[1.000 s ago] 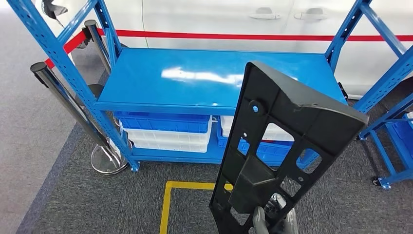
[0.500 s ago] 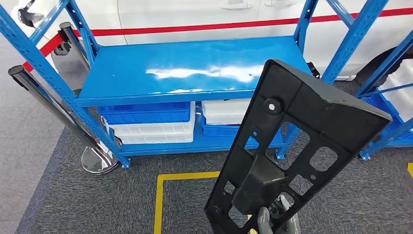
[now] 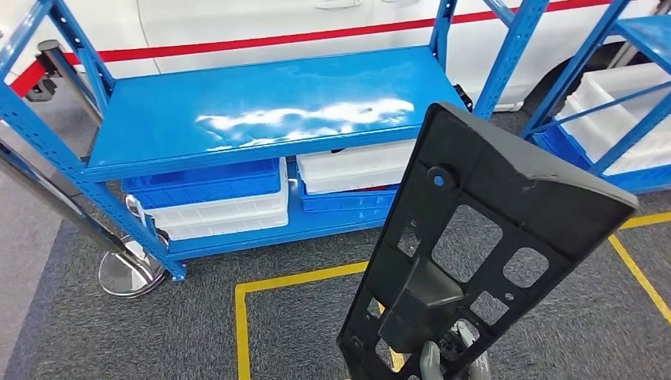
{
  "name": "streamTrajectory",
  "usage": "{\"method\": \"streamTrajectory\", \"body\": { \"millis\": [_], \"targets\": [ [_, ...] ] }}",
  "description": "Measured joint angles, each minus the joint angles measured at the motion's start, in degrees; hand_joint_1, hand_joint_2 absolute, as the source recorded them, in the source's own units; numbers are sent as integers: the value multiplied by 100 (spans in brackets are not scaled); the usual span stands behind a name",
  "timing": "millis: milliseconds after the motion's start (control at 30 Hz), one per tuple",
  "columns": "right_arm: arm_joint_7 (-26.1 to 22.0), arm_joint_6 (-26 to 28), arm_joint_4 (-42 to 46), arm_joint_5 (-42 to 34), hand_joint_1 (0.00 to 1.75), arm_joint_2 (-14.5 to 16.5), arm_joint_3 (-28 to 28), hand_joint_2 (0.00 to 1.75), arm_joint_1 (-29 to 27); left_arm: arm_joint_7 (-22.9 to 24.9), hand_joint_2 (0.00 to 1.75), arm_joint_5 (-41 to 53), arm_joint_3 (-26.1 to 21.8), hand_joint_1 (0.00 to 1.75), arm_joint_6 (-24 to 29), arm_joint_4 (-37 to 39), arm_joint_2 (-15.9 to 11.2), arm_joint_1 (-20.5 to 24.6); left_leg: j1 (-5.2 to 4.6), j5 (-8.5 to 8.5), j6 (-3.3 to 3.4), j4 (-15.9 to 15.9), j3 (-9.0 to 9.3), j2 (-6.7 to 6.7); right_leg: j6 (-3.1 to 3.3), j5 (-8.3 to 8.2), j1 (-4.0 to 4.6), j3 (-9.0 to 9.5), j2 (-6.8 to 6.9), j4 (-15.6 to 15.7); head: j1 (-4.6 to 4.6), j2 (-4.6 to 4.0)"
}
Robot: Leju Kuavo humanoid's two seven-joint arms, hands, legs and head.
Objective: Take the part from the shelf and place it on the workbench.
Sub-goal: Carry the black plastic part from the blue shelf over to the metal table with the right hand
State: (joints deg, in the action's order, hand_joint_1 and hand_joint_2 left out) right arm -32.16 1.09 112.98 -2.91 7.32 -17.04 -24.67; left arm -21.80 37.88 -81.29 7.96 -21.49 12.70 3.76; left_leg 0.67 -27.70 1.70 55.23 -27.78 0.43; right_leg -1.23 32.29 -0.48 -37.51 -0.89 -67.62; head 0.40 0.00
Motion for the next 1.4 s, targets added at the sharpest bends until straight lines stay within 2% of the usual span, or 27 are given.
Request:
{"method": "streamTrajectory", "body": {
  "millis": [33, 67, 100, 167, 233, 267, 367, 433, 500, 533, 567, 600, 633, 667, 733, 800, 867, 900, 933, 1000, 1067, 1100, 1133, 1200, 1267, 1333, 1400],
  "targets": [
    [-5, -2, 0, 5, 175, 0, 5, 175, 0, -1, 175, 3, 9, 0, -3, 0, -5, -16, -1, 4, 2, 8, -25, 92, -34, 136, -26, -134, 29, -319, 1, 0],
    [-11, -3, -1, 9, 175, -1, 10, 175, -5, -1, 175, 8, 22, 0, -8, 0, -9, -27, -1, 5, -1, 18, -46, 177, -60, 171, -48, -192, 48, -490, 3, 0],
    [-21, -4, 0, 10, 175, -1, 15, 175, -9, -2, 175, 14, 35, 0, -15, 0, -11, -31, 2, 2, -10, 33, -63, 259, -78, 94, -68, -133, 74, -440, 4, 0],
    [-37, -8, 6, 14, 175, -1, 20, 175, -17, -2, 175, 38, 60, 0, -33, 0, -13, -24, 7, -23, -49, 78, -70, 397, -97, -213, -92, 271, 232, 196, 5, 0],
    [-45, -12, 17, 18, 175, 1, 22, 175, -15, -3, 175, 61, 87, 0, -49, 1, -29, -22, -13, -66, -123, 142, -79, 500, -34, -384, -62, 618, 433, 797, -5, -1],
    [-51, -14, 25, 20, 175, 2, 24, 175, -19, -3, 175, 64, 102, 0, -55, 1, -41, -18, -27, -83, -160, 168, -75, 542, 18, -394, -43, 670, 480, 917, -16, -1],
    [-84, -15, 63, 38, 175, 8, 37, 175, -51, -3, 175, 68, 128, 0, -74, 2, -67, 4, -16, -111, -259, 207, -63, 634, 171, -417, -17, 609, 329, 927, -44, 0],
    [-119, -15, 110, 69, 175, 24, 48, 175, -75, 1, 175, 68, 135, 0, -96, 6, -79, 15, 15, -321, -308, 453, -163, 419, 252, -458, -25, 581, 221, 945, -59, -1],
    [-150, -14, 148, 103, 175, 44, 60, 175, -93, 7, 175, 68, 135, 0, -123, 14, -99, 1, 29, -727, -321, 1148, -461, 116, 304, -489, -12, 548, 100, 946, -79, -1],
    [-161, -14, 155, 117, 175, 51, 67, 175, -105, 10, 175, 68, 135, 0, -138, 18, -114, -12, 31, -886, -316, 1539, -632, 48, 319, -499, 4, 533, 27, 941, -84, -1],
    [-172, -13, 158, 131, 175, 56, 74, 175, -124, 13, 175, 68, 134, 0, -155, 21, -131, -23, 28, -946, -305, 1805, -753, 16, 329, -505, 22, 523, -52, 933, -84, 0],
    [-181, -12, 163, 145, 175, 62, 81, 175, -148, 14, 175, 68, 134, 0, -173, 22, -146, -29, 24, -882, -285, 1857, -782, 0, 333, -509, 36, 519, -133, 921, -84, 0],
    [-192, -11, 174, 161, 175, 70, 88, 175, -172, 15, 175, 68, 134, 0, -188, 24, -159, -30, 19, -716, -256, 1689, -716, -22, 334, -509, 48, 519, -215, 909, -84, 0],
    [-203, -11, 187, 175, 175, 79, 95, 175, -190, 16, 175, 68, 135, 0, -199, 25, -168, -27, 11, -484, -217, 1336, -568, -93, 333, -510, 57, 523, -297, 899, -84, 0],
    [-222, -11, 219, 193, 175, 96, 107, 175, -203, 16, 175, 67, 135, 0, -211, 27, -186, -24, 10, -175, -137, 635, -282, -401, 315, -517, 59, 507, -449, 877, -72, 0],
    [-237, -10, 240, 205, 175, 117, 115, 175, -218, 17, 175, 64, 135, 0, -218, 32, -209, -25, -1, -134, -103, 359, -186, -585, 248, -550, 29, 443, -593, 861, -63, 0],
    [-256, -9, 267, 218, 175, 138, 125, 175, -257, 18, 175, 61, 135, 0, -229, 36, -223, -17, -1, -100, -82, 290, -176, -470, 161, -591, 1, 380, -720, 857, -65, -1],
    [-266, -9, 284, 222, 175, 145, 134, 175, -279, 17, 175, 59, 135, 0, -237, 38, -226, -8, 11, -68, -58, 246, -163, -395, 130, -569, 7, 349, -668, 822, -61, -1],
    [-274, -10, 299, 225, 175, 149, 143, 175, -292, 17, 175, 57, 135, 0, -246, 41, -228, -3, 23, -35, -28, 202, -156, -307, 105, -480, 22, 281, -532, 701, -41, -1],
    [-284, -15, 314, 232, 175, 152, 158, 175, -302, 21, 175, 51, 134, 0, -261, 44, -234, -10, 14, -3, 10, 158, -158, -125, 66, -138, 32, 10, -158, 154, -5, -1],
    [-292, -27, 316, 233, 175, 153, 175, 175, -320, 42, 175, 23, 132, 0, -271, 46, -240, -25, -9, -3, 21, 165, -183, 69, 22, 161, -3, -308, 8, -517, 9, -1],
    [-299, -35, 315, 230, 175, 153, 186, 175, -335, 55, 175, 6, 132, 0, -277, 48, -243, -26, -15, -6, 20, 169, -192, 162, 4, 178, -21, -363, 41, -660, 9, -1],
    [-306, -45, 315, 227, 175, 154, 195, 175, -348, 64, 175, -11, 131, 0, -282, 50, -245, -23, -17, -10, 15, 173, -197, 249, -7, 88, -34, -299, 69, -582, 10, 0],
    [-322, -67, 314, 226, 175, 161, 202, 175, -364, 82, 175, -31, 131, 0, -297, 63, -247, -9, -18, -25, -7, 180, -183, 396, 4, -252, -37, 148, 218, 146, 11, -1],
    [-335, -89, 313, 227, 175, 178, 203, 175, -370, 103, 175, -40, 130, 0, -312, 77, -252, -2, -38, -50, -56, 188, -154, 506, 67, -440, -1, 542, 439, 819, 4, -1],
    [-343, -105, 312, 229, 175, 200, 207, 175, -381, 116, 175, -43, 129, 0, -320, 83, -257, 6, -46, -66, -120, 187, -122, 605, 133, -449, 40, 608, 470, 979, -4, -1],
    [-347, -113, 311, 251, 175, 225, 210, 175, -406, 125, 175, -47, 128, 0, -338, 85, -264, 30, -35, -97, -186, 199, -95, 639, 195, -489, 28, 595, 341, 1021, -6, 0]
  ]
}}
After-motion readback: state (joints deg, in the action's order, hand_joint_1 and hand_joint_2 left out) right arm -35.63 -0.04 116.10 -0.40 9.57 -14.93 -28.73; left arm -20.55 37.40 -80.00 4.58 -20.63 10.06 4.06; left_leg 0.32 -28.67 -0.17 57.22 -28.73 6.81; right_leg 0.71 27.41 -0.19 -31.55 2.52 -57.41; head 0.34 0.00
